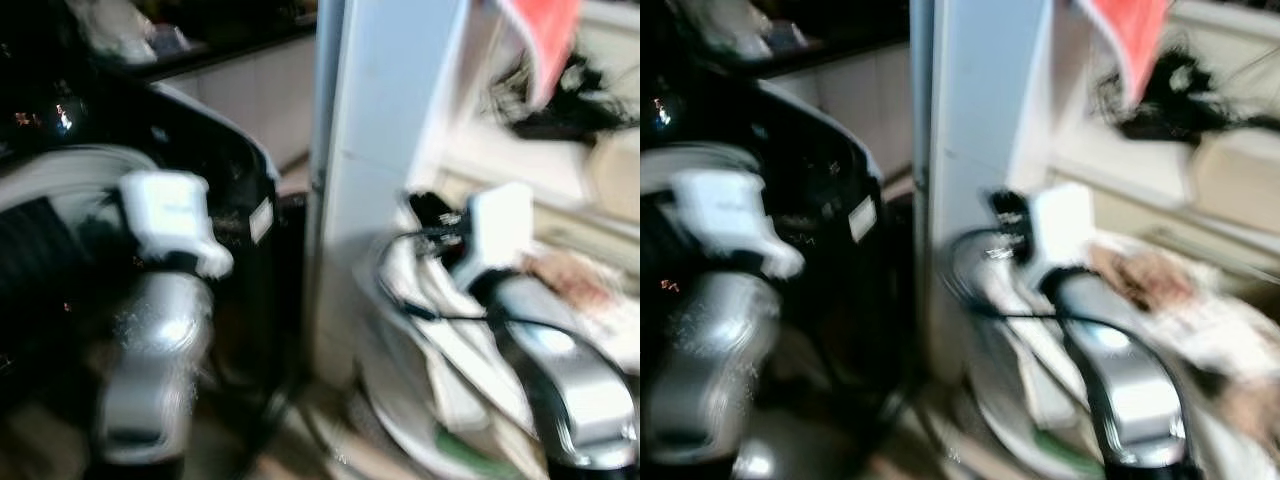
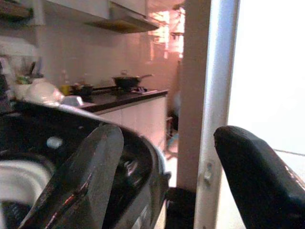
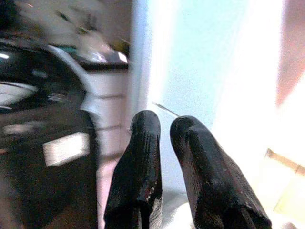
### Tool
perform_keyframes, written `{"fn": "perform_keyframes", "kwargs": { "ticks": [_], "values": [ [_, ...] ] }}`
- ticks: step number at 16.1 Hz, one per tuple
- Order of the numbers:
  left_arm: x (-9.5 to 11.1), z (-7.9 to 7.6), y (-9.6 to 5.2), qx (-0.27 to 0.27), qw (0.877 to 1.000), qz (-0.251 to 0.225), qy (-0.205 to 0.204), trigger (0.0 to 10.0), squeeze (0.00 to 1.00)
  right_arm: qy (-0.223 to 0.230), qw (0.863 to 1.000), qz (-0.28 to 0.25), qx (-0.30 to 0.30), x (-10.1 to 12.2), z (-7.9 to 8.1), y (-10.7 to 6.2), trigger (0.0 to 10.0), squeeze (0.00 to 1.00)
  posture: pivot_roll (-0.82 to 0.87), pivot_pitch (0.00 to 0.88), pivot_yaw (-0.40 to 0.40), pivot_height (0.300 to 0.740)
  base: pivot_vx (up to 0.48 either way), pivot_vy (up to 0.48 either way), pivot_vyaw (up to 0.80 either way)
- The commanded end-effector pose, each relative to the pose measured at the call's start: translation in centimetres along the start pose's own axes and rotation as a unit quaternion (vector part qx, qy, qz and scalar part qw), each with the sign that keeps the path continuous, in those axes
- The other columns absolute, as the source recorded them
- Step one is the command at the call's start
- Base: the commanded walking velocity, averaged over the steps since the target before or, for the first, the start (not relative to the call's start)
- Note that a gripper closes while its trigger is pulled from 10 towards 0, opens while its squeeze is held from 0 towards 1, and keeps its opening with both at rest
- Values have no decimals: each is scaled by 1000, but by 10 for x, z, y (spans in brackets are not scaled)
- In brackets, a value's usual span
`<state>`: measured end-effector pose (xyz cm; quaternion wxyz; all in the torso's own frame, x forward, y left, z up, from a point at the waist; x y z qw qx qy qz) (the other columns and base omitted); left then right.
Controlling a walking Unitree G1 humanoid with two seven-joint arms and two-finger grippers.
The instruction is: Clothes washing
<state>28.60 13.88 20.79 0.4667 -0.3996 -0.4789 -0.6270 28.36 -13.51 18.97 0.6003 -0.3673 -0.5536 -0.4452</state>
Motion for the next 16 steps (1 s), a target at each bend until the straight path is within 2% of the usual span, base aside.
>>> {"fn": "perform_keyframes", "kwargs": {
  "ticks": [1, 4, 7, 9, 10, 11, 12, 13, 14, 15, 16],
  "values": [
    [0, 4, -2, -8, 1000, -1, 2, 10000, 0, -8, 1000, -10, 2, 7, 6, 0, 10000, 0, -31, 12, -9, 740, 0, 0, 0],
    [1, -10, -4, -51, 999, -8, -9, 10000, 0, -34, 997, -4, -71, 11, -8, -4, 10000, 0, -36, 21, -2, 740, 0, 0, 0],
    [2, -13, -3, -74, 997, -8, -10, 10000, 0, -8, 982, 7, -189, 22, -42, -2, 10000, 0, -35, 25, 2, 740, 0, 0, 0],
    [6, -13, -1, -105, 994, -19, 0, 10000, 0, -4, 969, 11, -245, 35, -61, -6, 10000, 0, -36, 25, 5, 740, 0, 0, 0],
    [7, -13, 0, -112, 993, -22, 2, 10000, 0, -10, 963, 17, -268, 36, -69, -8, 10000, 984, -37, 25, 6, 740, 0, 0, 0],
    [8, -13, 1, -120, 993, -23, 4, 10000, 0, -11, 955, 27, -297, 38, -79, -11, 10000, 1000, -38, 27, 7, 740, 0, 0, 0],
    [8, -12, 3, -122, 992, -23, 5, 10000, 0, -9, 950, 40, -309, 39, -85, -13, 10000, 1000, -43, 27, 8, 740, 0, 0, 0],
    [4, -8, 4, -113, 993, -17, 11, 10000, 0, -31, 955, 56, -291, 42, -83, -13, 10000, 1000, -51, 30, 10, 740, 0, 0, 0],
    [3, -6, 5, -104, 994, -13, 12, 10000, 0, -46, 959, 57, -274, 45, -77, -12, 10000, 647, -56, 30, 8, 740, 0, 0, 0],
    [2, -5, 6, -94, 995, -11, 10, 10000, 0, -47, 964, 52, -255, 44, -71, -12, 10000, 0, -59, 31, 9, 740, 0, 0, 0],
    [4, -4, 6, -82, 996, -15, -1, 10000, 0, -30, 977, 42, -209, 40, -54, -12, 10000, 0, -59, 34, 11, 740, 0, 0, -800]
  ]
}}
Point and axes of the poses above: a point about 5 cm out from each wrist's last joint towards the gripper, its own y axis pointing out of the wrist towards the gripper, its own x axis along the axis of the wrist's last joint, z = x × y, the point moved 2 cm from there along y, pointing out of the wrist towards the gripper, and after that the axes turned 11 degrees about y, right-handed, at the moved point
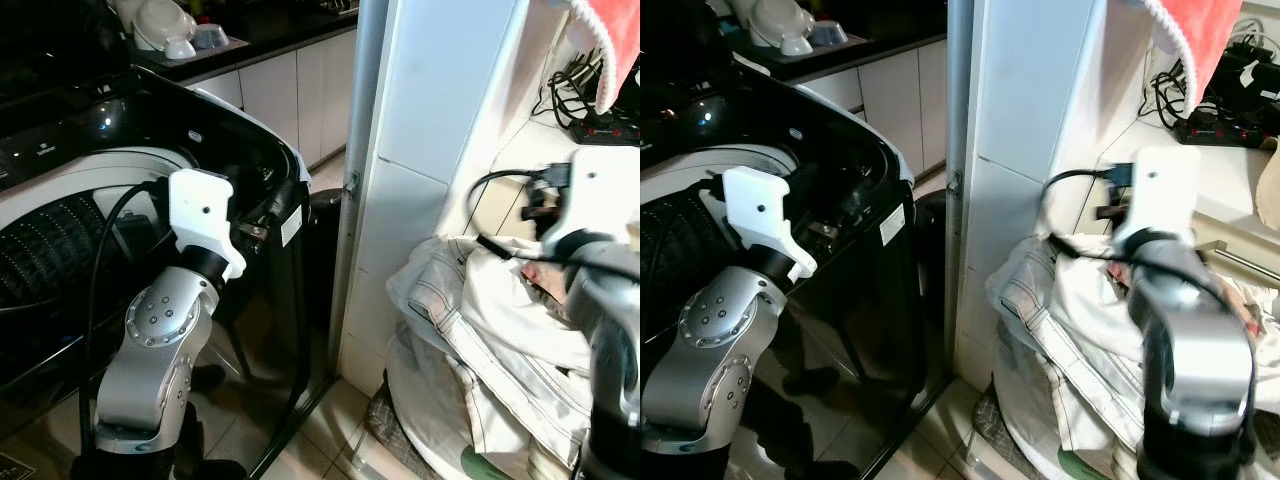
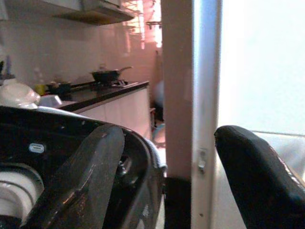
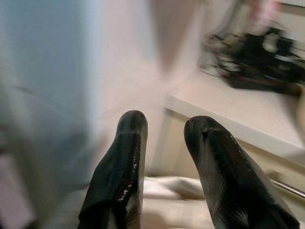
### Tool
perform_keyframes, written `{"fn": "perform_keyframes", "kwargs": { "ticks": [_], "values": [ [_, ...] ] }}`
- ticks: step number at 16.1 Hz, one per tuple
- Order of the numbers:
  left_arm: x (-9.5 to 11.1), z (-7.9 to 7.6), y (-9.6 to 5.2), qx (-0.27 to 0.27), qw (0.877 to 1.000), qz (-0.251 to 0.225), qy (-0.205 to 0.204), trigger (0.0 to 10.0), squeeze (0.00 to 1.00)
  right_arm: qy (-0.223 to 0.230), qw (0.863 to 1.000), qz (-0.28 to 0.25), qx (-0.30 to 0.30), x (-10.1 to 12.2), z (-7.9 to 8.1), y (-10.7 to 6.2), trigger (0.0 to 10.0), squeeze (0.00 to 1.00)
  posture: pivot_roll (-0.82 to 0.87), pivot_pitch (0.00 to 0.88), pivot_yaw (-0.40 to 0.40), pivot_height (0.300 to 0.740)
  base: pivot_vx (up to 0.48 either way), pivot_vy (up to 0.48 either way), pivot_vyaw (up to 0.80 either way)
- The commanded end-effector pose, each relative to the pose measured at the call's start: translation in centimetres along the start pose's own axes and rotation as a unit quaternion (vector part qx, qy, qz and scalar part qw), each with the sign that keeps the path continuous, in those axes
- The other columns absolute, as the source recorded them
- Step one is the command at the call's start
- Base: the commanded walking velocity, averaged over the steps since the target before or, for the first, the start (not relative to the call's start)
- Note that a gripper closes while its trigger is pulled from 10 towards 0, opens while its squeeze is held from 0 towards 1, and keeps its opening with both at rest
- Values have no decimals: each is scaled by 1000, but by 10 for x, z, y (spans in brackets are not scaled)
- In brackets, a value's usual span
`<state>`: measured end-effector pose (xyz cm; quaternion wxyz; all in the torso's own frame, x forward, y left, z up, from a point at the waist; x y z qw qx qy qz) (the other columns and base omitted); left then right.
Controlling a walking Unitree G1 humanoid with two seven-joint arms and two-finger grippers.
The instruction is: Clothes washing
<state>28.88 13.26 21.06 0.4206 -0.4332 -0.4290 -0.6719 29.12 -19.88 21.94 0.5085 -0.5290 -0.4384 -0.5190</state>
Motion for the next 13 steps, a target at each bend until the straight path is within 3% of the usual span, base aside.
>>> {"fn": "perform_keyframes", "kwargs": {
  "ticks": [1, 7, 9, 11, 12, 13],
  "values": [
    [2, 1, 2, 7, 1000, -4, -3, 10000, 0, 18, 998, -16, 64, 0, 19, -12, 10000, 0, -61, 34, 9, 740, 0, 0, -800],
    [4, -3, 3, 1, 1000, -11, -3, 10000, 0, 31, 997, -13, 76, -4, 23, -20, 10000, 0, -61, 34, 7, 740, 0, 200, -800],
    [4, -12, 4, -25, 1000, -12, -5, 10000, 0, 61, 996, -19, 60, -1, 27, -22, 10000, 0, -77, 38, 24, 740, 0, 0, 0],
    [5, -14, 5, -28, 999, -18, 12, 10000, 0, 62, 996, -20, 59, -2, 27, -24, 10000, 0, -77, 37, 27, 740, 0, -480, 0],
    [5, -16, 5, -31, 999, -16, 7, 10000, 0, 63, 996, -20, 59, -2, 26, -25, 10000, 0, -77, 38, 29, 740, 0, -480, 0],
    [2, -16, 5, -29, 999, -6, -26, 10000, 0, 64, 996, -20, 58, -2, 26, -25, 10000, 0, -76, 37, 30, 740, 0, 0, 0]
  ]
}}
Point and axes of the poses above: a point about 5 cm out from each wrist's last joint towards the gripper, its own y axis pointing out of the wrist towards the gripper, its own x axis along the axis of the wrist's last joint, z = x × y, the point moved 2 cm from there along y, pointing out of the wrist towards the gripper, and after that the axes turned 11 degrees about y, right-handed, at the moved point
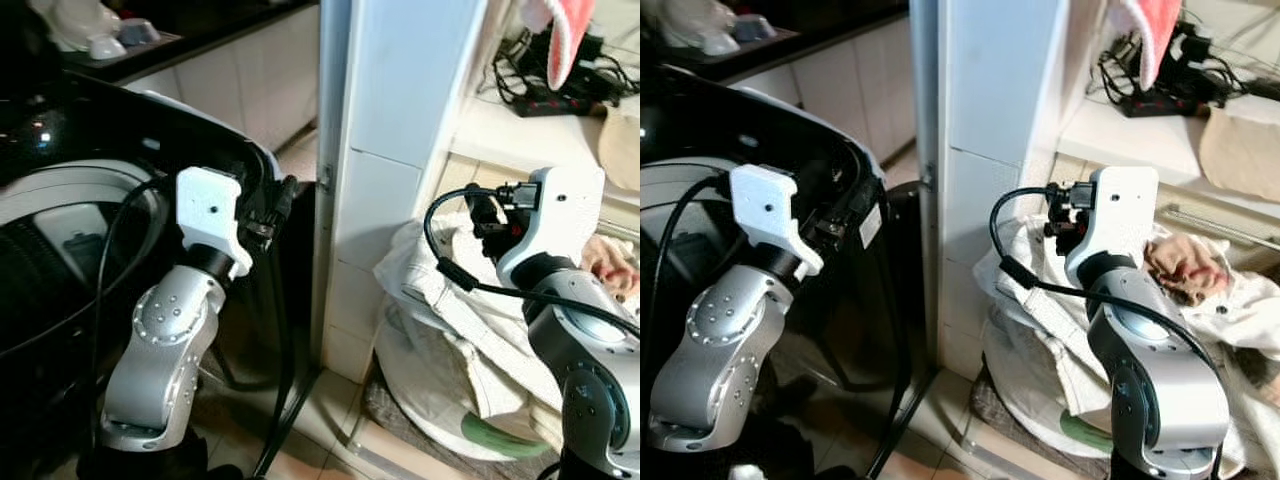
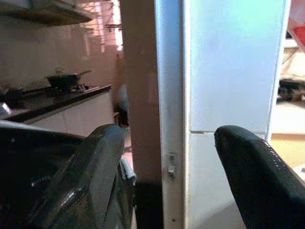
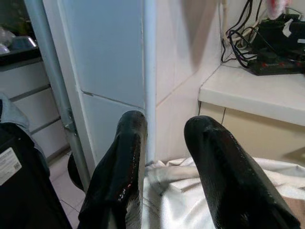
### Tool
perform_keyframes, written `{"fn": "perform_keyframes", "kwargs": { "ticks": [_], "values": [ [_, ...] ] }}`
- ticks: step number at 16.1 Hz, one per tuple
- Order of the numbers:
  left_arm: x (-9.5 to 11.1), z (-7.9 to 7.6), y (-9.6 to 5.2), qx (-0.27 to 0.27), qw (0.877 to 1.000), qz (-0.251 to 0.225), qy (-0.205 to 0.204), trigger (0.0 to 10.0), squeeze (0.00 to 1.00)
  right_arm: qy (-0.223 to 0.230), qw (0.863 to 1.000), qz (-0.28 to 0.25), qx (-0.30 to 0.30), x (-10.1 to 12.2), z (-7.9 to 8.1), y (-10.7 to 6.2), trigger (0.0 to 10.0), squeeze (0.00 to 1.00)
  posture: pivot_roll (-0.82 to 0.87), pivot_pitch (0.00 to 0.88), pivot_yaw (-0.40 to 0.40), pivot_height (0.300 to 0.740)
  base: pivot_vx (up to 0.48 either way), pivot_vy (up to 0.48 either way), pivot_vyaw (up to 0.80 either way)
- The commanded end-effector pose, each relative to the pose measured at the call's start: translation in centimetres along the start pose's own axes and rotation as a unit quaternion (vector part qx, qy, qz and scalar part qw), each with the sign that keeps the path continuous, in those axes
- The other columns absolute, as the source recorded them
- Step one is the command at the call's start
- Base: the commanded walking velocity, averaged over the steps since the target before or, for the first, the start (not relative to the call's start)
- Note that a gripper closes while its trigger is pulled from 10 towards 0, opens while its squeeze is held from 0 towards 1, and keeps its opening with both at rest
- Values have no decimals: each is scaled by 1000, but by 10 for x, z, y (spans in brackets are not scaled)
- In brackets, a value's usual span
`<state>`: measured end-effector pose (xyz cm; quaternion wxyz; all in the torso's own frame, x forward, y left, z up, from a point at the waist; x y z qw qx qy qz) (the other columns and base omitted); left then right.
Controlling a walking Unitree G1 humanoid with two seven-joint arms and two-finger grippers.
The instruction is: Clothes washing
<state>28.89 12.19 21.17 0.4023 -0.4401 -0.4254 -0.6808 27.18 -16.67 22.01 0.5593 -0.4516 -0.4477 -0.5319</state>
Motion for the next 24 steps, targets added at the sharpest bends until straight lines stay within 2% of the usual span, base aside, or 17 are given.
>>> {"fn": "perform_keyframes", "kwargs": {
  "ticks": [1, 5, 6, 7, 8, 10, 12, 14, 15, 17, 18, 20, 21, 22, 23, 24],
  "values": [
    [-2, -5, 1, -16, 1000, 7, 1, 10000, 0, 0, 1000, 5, -9, 0, -2, -4, 10000, 0, -76, 38, 33, 740, 0, 0, 0],
    [-2, -3, 1, -24, 1000, 1, 4, 10000, 0, -30, 999, 33, -26, 1, -5, 0, 10000, 0, -77, 36, 40, 740, 0, 0, 0],
    [-2, 1, 1, -30, 1000, -2, 5, 10000, 0, -62, 996, 54, -41, 4, -11, 3, 10000, 0, -80, 35, 42, 740, 0, 0, 0],
    [0, 2, 0, -49, 999, -11, 3, 10000, 0, -87, 992, 74, -55, 6, -18, 4, 10000, 361, -85, 35, 43, 740, 0, 0, 0],
    [3, -2, -3, -88, 996, -24, 3, 10000, 0, -99, 987, 102, -72, 4, -29, 4, 10000, 1000, -87, 33, 42, 740, 0, 0, 0],
    [7, -17, -14, -177, 983, -39, -12, 10000, 0, -108, 981, 131, -98, 3, -48, 3, 10000, 1000, -90, 33, 41, 740, 0, 0, 0],
    [12, -27, -21, -231, 972, -47, -18, 10000, 0, -120, 974, 158, -111, 3, -59, 4, 10000, 1000, -92, 32, 35, 740, 0, 0, 0],
    [14, -30, -21, -245, 968, -49, -16, 10000, 0, -125, 970, 168, -123, 6, -64, 5, 10000, 1000, -89, 29, 30, 740, 0, 0, 0],
    [16, -30, -21, -255, 966, -51, -15, 10000, 0, -116, 964, 193, -140, 7, -76, 3, 10000, 1000, -91, 26, 31, 740, 0, 0, 0],
    [16, -32, -23, -264, 963, -51, -19, 10000, 0, -95, 964, 209, -138, 3, -79, 2, 10000, 1000, -93, 23, 32, 740, 0, 0, 0],
    [17, -37, -26, -286, 957, -48, -25, 10000, 0, -80, 962, 237, -108, -6, -80, -1, 10000, 1000, -95, 23, 34, 740, 0, 0, 0],
    [14, -40, -29, -298, 953, -41, -33, 10000, 0, -50, 960, 253, -108, -18, -87, -2, 10000, 1000, -95, 22, 34, 740, 0, 0, 0],
    [12, -44, -31, -307, 950, -36, -37, 10000, 0, -31, 957, 262, -123, -28, -97, 1, 10000, 0, -90, 21, 33, 740, 0, 0, 0],
    [12, -46, -31, -310, 949, -36, -39, 10000, 0, -38, 950, 277, -138, -33, -104, 2, 10000, 0, -90, 21, 33, 740, 0, 0, 0],
    [13, -46, -32, -308, 950, -37, -40, 10000, 0, -35, 950, 279, -139, -34, -106, 3, 10000, 0, -83, 18, 28, 740, 0, 0, 0],
    [14, -45, -33, -307, 950, -35, -40, 10000, 0, -20, 950, 280, -137, -36, -108, 4, 0, 0, -80, 18, 20, 740, 0, 0, 0]
  ]
}}
Point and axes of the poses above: a point about 5 cm out from each wrist's last joint towards the gripper, its own y axis pointing out of the wrist towards the gripper, its own x axis along the axis of the wrist's last joint, z = x × y, the point moved 2 cm from there along y, pointing out of the wrist towards the gripper, and after that the axes turned 11 degrees about y, right-handed, at the moved point
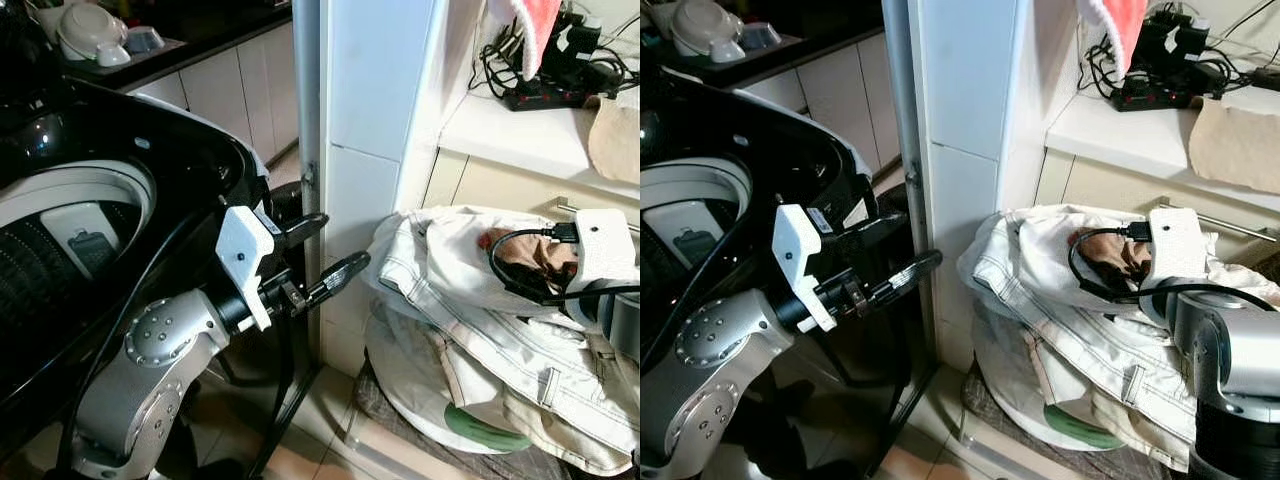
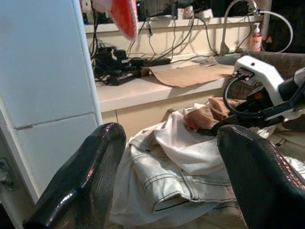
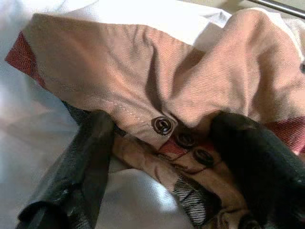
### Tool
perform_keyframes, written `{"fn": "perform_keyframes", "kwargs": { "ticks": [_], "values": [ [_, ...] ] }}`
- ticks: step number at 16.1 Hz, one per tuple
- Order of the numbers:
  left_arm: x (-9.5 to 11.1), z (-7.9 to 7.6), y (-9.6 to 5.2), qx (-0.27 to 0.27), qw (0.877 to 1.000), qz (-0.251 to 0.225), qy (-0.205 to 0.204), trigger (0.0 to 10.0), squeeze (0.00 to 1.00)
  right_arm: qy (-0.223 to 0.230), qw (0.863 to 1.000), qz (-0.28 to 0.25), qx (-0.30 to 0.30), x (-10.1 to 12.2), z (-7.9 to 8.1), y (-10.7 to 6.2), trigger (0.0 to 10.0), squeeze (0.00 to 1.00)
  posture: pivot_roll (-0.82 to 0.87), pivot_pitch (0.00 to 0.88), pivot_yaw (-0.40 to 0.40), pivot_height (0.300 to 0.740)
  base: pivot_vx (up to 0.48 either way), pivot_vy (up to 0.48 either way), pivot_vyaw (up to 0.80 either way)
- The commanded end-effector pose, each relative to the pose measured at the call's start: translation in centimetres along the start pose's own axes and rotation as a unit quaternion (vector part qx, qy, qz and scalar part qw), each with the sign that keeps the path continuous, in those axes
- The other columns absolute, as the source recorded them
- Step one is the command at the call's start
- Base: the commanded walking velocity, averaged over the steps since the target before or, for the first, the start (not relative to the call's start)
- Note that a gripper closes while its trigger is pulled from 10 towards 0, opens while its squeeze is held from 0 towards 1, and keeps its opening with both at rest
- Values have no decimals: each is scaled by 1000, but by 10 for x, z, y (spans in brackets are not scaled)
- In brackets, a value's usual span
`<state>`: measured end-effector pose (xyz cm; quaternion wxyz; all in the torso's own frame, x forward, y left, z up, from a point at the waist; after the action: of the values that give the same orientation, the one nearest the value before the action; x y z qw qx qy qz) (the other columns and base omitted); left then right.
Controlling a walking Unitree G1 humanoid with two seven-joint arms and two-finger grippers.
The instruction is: Clothes washing
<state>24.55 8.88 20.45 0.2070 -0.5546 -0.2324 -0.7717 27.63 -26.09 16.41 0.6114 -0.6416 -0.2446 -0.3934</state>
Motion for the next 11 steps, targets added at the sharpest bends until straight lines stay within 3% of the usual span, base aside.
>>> {"fn": "perform_keyframes", "kwargs": {
  "ticks": [1, 11],
  "values": [
    [2, -2, -1, -5, 1000, 3, 3, 10000, 0, 10, 1000, 0, -6, 1, -5, 1, 0, 0, -80, 18, 20, 740, 0, 0, 0],
    [3, -8, -7, -20, 1000, 11, 1, 10000, 0, 9, 1000, 4, -21, -8, -11, 8, 0, 0, -75, 22, 17, 740, 0, 0, 0]
  ]
}}
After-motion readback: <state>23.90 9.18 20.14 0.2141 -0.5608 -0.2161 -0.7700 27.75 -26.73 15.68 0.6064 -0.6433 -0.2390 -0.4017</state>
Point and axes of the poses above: a point about 5 cm out from each wrist's last joint towards the gripper, its own y axis pointing out of the wrist towards the gripper, its own x axis along the axis of the wrist's last joint, z = x × y, the point moved 2 cm from there along y, pointing out of the wrist towards the gripper, and after that the axes turned 11 degrees about y, right-handed, at the moved point
